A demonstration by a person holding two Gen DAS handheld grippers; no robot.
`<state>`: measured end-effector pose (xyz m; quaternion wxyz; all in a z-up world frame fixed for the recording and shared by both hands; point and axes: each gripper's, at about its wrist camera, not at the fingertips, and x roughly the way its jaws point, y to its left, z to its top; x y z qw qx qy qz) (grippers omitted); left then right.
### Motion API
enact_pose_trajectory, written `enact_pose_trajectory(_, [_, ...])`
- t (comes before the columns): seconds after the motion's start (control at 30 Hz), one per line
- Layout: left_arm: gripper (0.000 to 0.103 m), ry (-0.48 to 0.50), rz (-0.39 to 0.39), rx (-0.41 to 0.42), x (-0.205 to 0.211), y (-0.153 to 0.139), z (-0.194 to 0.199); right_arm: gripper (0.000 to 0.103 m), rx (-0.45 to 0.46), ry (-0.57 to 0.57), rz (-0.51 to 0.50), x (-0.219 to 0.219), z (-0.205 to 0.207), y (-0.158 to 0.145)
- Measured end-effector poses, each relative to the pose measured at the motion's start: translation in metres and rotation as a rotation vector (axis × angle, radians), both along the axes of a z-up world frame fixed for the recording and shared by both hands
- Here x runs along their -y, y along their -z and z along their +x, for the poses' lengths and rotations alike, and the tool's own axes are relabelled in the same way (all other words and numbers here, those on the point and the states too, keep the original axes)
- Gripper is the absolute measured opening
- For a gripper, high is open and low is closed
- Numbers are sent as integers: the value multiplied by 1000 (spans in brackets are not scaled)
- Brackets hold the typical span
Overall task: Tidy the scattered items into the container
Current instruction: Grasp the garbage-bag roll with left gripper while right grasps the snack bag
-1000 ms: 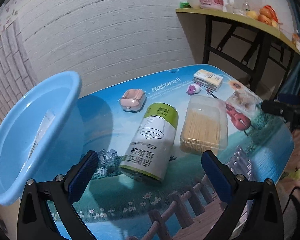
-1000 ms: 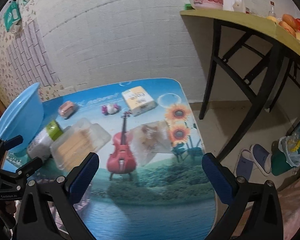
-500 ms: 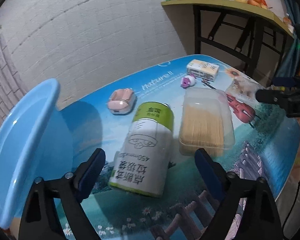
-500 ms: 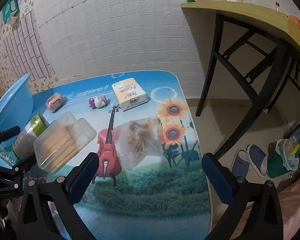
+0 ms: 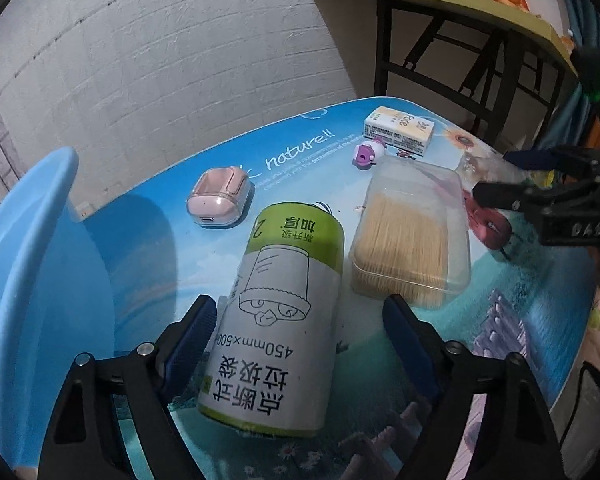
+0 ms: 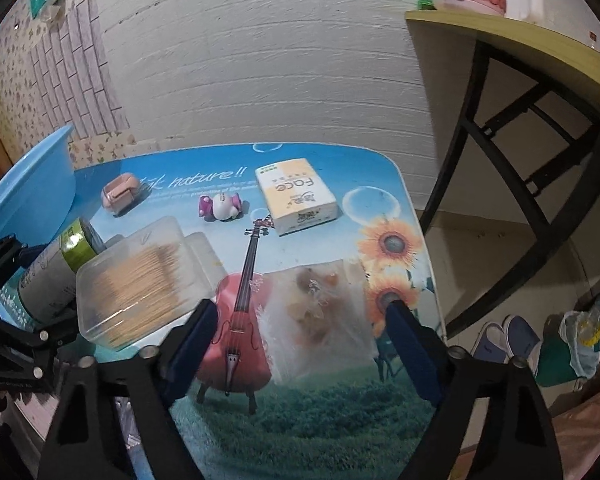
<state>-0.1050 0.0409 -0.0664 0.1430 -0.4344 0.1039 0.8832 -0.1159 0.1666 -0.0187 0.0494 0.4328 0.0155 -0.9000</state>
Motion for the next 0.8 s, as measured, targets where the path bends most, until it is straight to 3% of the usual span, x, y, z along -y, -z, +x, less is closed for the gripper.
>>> enact_pose_trajectory(0.4, [64,-31,72,7,4,3,-1,79,12,-5,5,-3,-8,10])
enact_pose_trajectory(0.53, [46,-40,77,-5,6,1,1,61,-15,-47,7,2,-5,10])
enact_pose_trajectory(0.6, [46,-40,77,-4,5,1,1,58,-17,-54,5,3,-3,9])
enact_pose_trajectory(0.77, [46,-49,75,-4,5,1,2,31,-25,-46,-1,2,2,8])
enact_pose_trajectory(0.8, [46,-52,76,-3,5,1,3,31,-25,-45,-11,0,2,7])
